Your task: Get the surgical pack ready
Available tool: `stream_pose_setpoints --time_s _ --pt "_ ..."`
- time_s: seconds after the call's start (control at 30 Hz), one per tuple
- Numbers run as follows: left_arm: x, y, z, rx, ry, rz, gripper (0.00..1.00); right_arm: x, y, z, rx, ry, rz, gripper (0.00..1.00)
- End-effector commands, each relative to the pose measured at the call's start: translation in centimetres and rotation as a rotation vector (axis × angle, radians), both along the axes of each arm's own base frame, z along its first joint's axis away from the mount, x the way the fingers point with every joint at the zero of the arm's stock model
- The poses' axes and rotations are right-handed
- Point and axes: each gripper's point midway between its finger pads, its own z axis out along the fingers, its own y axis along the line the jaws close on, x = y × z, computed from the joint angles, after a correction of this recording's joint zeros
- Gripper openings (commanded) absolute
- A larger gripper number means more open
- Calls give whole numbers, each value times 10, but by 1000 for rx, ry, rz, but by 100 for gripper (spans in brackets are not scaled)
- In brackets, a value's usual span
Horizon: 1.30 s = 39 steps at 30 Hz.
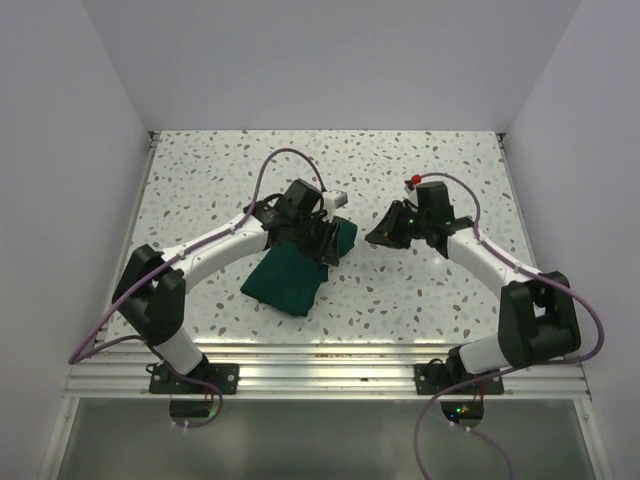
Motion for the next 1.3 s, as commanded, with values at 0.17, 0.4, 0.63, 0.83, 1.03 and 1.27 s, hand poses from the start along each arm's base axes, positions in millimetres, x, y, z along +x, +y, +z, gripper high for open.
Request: stream_pose_setpoints --time_s 0.17,0.4,0.63,0.83,1.03,1.27 --pt "-26 -1 -61 19 119 -40 36 51 27 78 125 -162 132 15" --pt "-44 11 -88 31 165 -62 36 57 64 50 242 -39 262 14" --pt "-43 14 -79 22 124 -54 35 26 83 15 274 57 354 12" --pt "-45 22 -72 24 93 -32 36 5 71 -26 235 138 337 10" --pt "-60 35 -90 51 144 0 36 1 52 -74 156 209 255 7" --pt "-69 67 -116 133 202 64 36 5 46 -99 82 249 235 6"
